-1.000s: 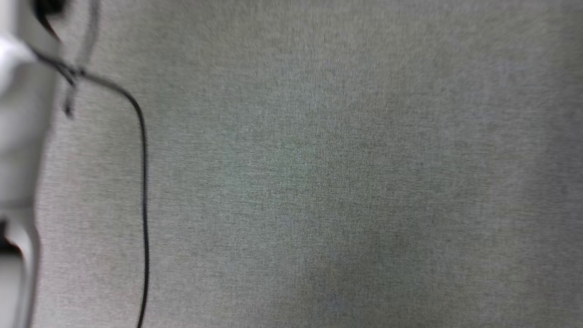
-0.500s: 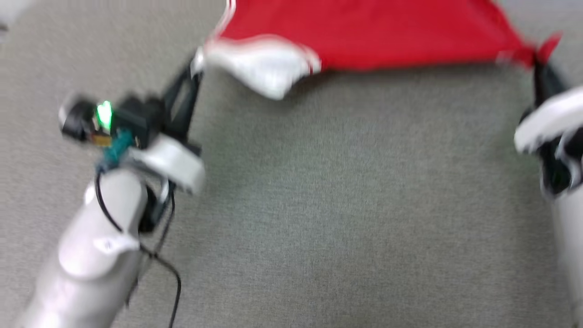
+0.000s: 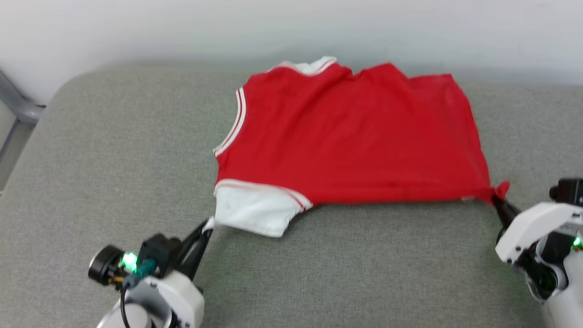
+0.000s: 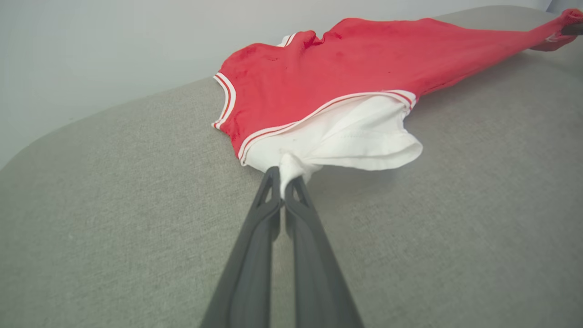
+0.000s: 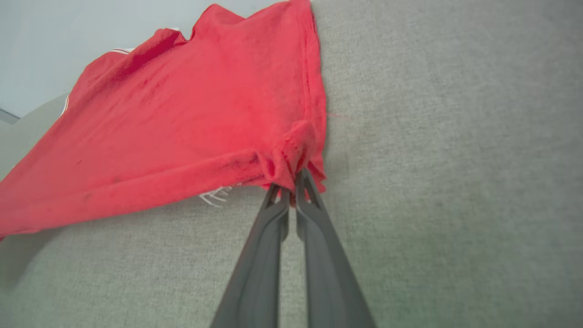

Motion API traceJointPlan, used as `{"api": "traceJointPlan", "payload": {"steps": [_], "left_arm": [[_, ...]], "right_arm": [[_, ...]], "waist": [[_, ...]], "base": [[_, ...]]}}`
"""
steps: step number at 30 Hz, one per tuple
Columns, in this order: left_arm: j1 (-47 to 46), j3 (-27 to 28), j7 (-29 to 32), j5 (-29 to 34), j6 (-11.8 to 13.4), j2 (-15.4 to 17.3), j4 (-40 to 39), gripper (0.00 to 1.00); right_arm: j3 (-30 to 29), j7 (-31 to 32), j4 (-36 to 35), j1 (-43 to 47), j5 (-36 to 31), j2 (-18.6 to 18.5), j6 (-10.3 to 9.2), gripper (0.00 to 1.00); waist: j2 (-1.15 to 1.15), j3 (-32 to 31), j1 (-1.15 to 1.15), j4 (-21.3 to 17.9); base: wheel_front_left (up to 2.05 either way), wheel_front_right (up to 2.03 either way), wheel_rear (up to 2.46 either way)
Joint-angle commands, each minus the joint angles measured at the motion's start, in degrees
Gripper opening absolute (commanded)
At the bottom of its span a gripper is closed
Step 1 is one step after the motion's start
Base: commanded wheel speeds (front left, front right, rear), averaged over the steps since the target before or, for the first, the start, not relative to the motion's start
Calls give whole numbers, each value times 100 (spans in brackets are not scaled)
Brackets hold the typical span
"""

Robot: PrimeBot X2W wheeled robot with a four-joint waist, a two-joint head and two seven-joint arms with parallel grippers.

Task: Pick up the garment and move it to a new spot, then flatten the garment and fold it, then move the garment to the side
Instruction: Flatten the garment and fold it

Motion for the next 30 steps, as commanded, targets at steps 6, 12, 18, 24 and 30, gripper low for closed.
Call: {"api": "traceJointPlan", "payload": {"steps": [6, 12, 18, 24, 30], "left_arm": [[709, -157, 150, -101, -12, 239, -265, 0], [1343, -289, 363, -274, -49, 412, -615, 0], [2063, -377, 641, -365, 109, 739, -1267, 0], [2705, -422, 923, -600, 150, 1088, -1883, 0], [2920, -345, 945, -676, 271, 1239, -2276, 0]], "right_arm": [[73, 730, -286, 742, 433, -183, -7, 0], [174, 1496, -801, 1476, 853, -482, -8, 0], [239, 2140, -1578, 2149, 1245, -769, -7, 0], [143, 2710, -2333, 2925, 1478, -993, -7, 0], [-112, 3074, -3087, 3476, 1605, -998, -7, 0]], "waist": [[-1, -457, 2, 5], [-1, -789, 2, 24], [-1, -987, 2, 9], [-1, -1072, 2, 41], [-1, -1040, 2, 59]], "base": [[0, 0, 0], [0, 0, 0], [0, 0, 0], [0, 0, 0], [0, 0, 0]]}}
